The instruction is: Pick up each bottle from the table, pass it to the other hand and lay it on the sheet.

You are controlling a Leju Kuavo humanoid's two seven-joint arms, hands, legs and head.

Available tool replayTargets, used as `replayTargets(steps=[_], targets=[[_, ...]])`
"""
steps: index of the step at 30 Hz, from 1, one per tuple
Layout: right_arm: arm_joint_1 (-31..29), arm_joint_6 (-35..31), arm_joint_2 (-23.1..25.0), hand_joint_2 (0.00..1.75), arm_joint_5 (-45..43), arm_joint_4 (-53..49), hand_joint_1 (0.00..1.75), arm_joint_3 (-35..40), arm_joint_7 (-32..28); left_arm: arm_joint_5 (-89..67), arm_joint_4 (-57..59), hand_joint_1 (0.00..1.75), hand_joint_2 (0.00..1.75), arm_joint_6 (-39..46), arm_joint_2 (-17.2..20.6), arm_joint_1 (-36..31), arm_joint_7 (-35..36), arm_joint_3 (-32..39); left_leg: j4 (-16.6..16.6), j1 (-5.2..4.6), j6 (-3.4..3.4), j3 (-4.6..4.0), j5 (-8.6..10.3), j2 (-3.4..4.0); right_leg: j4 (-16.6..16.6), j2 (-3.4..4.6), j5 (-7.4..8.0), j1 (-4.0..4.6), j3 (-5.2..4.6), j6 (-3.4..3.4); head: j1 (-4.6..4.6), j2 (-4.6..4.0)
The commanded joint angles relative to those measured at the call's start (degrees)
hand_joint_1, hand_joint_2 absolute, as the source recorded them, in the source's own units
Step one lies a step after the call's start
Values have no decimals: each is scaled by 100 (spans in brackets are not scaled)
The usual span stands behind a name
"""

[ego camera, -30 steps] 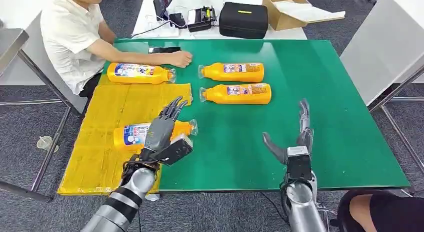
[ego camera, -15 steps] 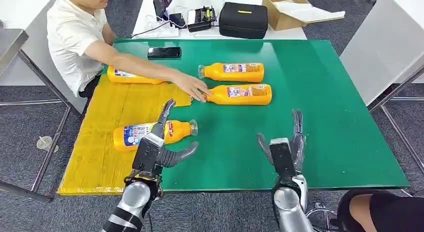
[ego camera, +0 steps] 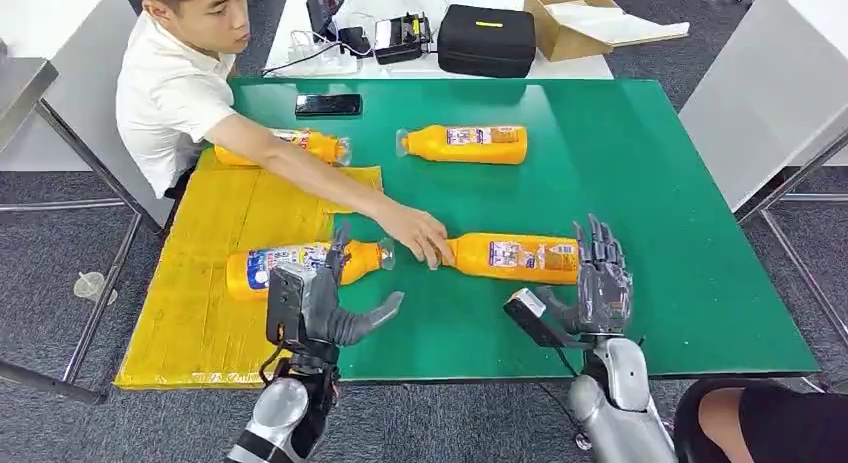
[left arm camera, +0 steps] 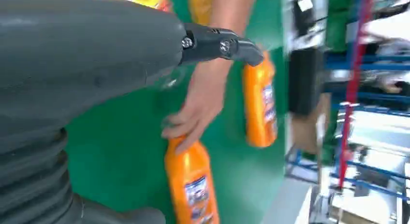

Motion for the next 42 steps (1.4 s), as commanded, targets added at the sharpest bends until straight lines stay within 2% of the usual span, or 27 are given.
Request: replayTargets(steps=[1,4,5,6,9,10,12,15,20,23,24,36,40,42], targets=[[-480,-34,-236,175,-23,1040,0,472,20,159,366,0,175,-93,205,-33,26,-255,-8,-1,2,32,-9,14,-10,7,-6,2,29,-16,0,0],[-508,202,-351,175,87,1160,0,669,197,403,508,0,175,-231,290,-118,302,-348,-5,0,3,45,-17,25,-10,15,-9,4,42,-22,2,0],[-568,418,-339,175,-123,1263,0,681,174,514,529,0,175,-258,324,-147,267,-324,-5,0,3,35,-12,17,-9,9,-7,3,34,-18,0,0],[-619,458,-363,175,-99,1353,0,747,227,396,468,0,175,-101,276,-144,-94,-278,-7,0,3,45,-14,24,-12,14,-7,4,43,-22,2,0],[-733,615,-255,175,-464,1570,0,707,104,264,357,0,175,-8,261,-179,-74,-302,0,3,2,46,-17,26,-7,13,-9,7,46,-28,0,0],[-746,664,-242,175,-488,1627,0,729,88,246,363,0,175,-13,272,-196,-30,-318,-3,-1,0,20,-6,19,-4,12,-1,1,17,-16,0,0],[-850,786,-230,175,-554,1828,0,816,-3,394,402,0,175,-232,342,-229,112,-335,-5,1,-1,20,-5,14,-6,8,-1,3,19,-17,0,0],[-971,822,-223,175,-568,1980,0,857,-35,404,433,0,175,-278,381,-242,80,-335,-6,2,-1,43,-14,29,-8,19,-6,6,38,-27,0,0],[-1292,805,-128,175,-670,2449,0,924,-94,355,374,0,175,-286,385,-245,20,-349,-4,0,1,18,-5,20,-5,14,0,2,14,-14,0,0],[-1308,779,-117,175,-673,2492,0,926,-102,313,358,0,175,-261,388,-239,2,-360,0,2,1,46,-18,34,-4,22,-9,6,40,-28,2,0],[-1328,698,-106,175,-620,2587,0,966,-88,289,311,0,175,-250,379,-205,-11,-369,-4,1,0,22,-6,17,-5,10,-2,3,20,-16,0,0],[-1479,527,-62,175,-547,2960,0,1020,-17,170,124,0,175,-225,425,-61,16,-416,-2,2,0,39,-14,22,-5,12,-9,6,37,-25,0,0],[-1692,695,9,175,-476,3257,0,1083,21,130,93,0,175,-234,436,-27,45,-395,-4,1,0,18,-5,15,-4,9,-1,2,17,-13,0,0],[-1834,873,35,175,-314,3453,0,1183,242,119,84,0,175,-253,428,-31,65,-392,-4,1,0,26,-7,22,-4,15,-2,3,22,-16,0,0]])
